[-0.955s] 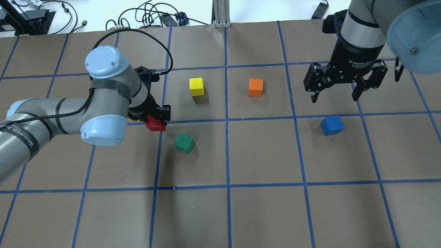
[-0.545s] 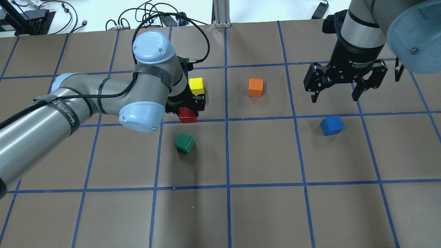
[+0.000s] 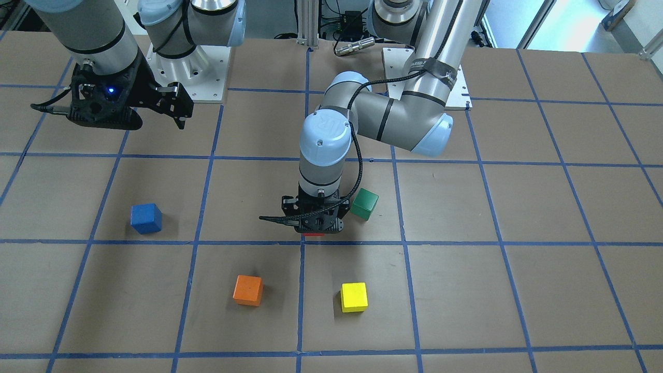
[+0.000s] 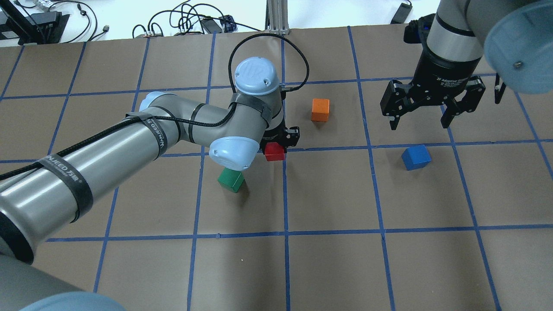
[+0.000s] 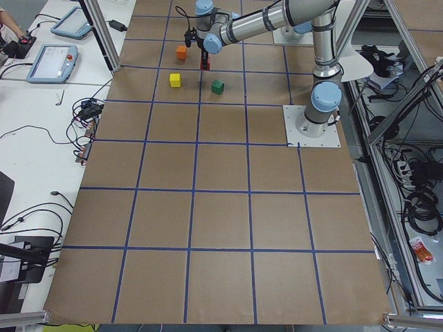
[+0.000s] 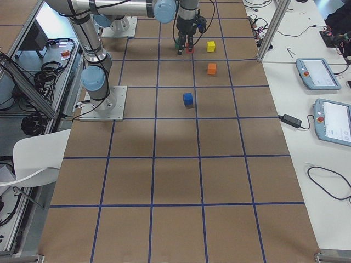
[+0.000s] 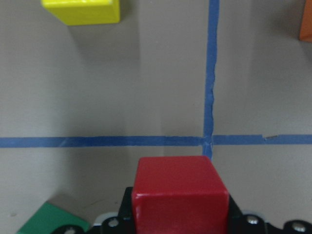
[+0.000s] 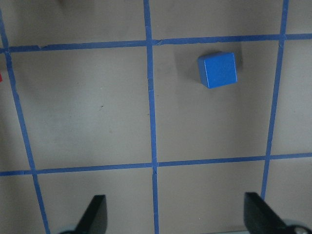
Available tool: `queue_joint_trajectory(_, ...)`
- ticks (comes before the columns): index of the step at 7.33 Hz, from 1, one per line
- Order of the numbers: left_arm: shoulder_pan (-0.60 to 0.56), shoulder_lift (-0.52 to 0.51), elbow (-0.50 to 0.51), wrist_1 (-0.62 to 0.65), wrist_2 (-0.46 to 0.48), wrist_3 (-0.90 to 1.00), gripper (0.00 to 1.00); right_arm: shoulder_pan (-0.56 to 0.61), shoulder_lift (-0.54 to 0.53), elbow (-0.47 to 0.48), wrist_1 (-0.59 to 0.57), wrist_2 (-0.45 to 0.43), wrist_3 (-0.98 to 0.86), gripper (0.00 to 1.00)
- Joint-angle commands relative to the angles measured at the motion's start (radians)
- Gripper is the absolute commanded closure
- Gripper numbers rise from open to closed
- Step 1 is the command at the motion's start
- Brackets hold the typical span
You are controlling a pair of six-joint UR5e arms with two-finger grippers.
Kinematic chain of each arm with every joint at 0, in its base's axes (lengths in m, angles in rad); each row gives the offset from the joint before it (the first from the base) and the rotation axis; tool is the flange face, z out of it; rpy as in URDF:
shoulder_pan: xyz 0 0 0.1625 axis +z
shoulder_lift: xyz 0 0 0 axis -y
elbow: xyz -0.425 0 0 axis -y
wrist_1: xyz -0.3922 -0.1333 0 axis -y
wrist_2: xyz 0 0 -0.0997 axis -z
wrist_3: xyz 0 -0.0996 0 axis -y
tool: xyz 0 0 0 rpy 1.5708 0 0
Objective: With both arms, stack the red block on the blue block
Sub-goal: 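Carry the red cube with the left gripper toward the table center and release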
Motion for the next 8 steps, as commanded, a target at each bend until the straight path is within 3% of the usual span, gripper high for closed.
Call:
queue_joint_trajectory(1, -0.014, -0.038, -0.001, 0.024, -0.002, 0.010, 0.63, -0.001, -0.001, 0.005, 0.000, 0.000, 0.002, 0.00)
queue_joint_trajectory(2, -0.014, -0.044, -0.002, 0.024, 0.002, 0.046, 0.21, -0.001, -0.001, 0.005, 0.000, 0.000, 0.002, 0.00)
queue_joint_trajectory(3, -0.014, -0.049, 0.005, 0.029, -0.001, 0.097, 0.00, -0.001, 0.001, 0.005, 0.002, 0.000, 0.001, 0.00)
queue_joint_trajectory(5, 0.040, 0.000, 0.053, -0.006, -0.057, 0.106, 0.00, -0.008, 0.005, 0.003, -0.004, 0.002, -0.010, 0.00)
queue_joint_trajectory(7, 0.116, 0.110, 0.169, -0.313, -0.048, 0.199, 0.00, -0.010, 0.009, 0.003, -0.047, 0.000, 0.002, 0.00)
queue_joint_trajectory(8, 0.165, 0.175, 0.200, -0.423, 0.016, 0.337, 0.00, -0.010, 0.009, 0.005, -0.056, 0.002, 0.002, 0.00)
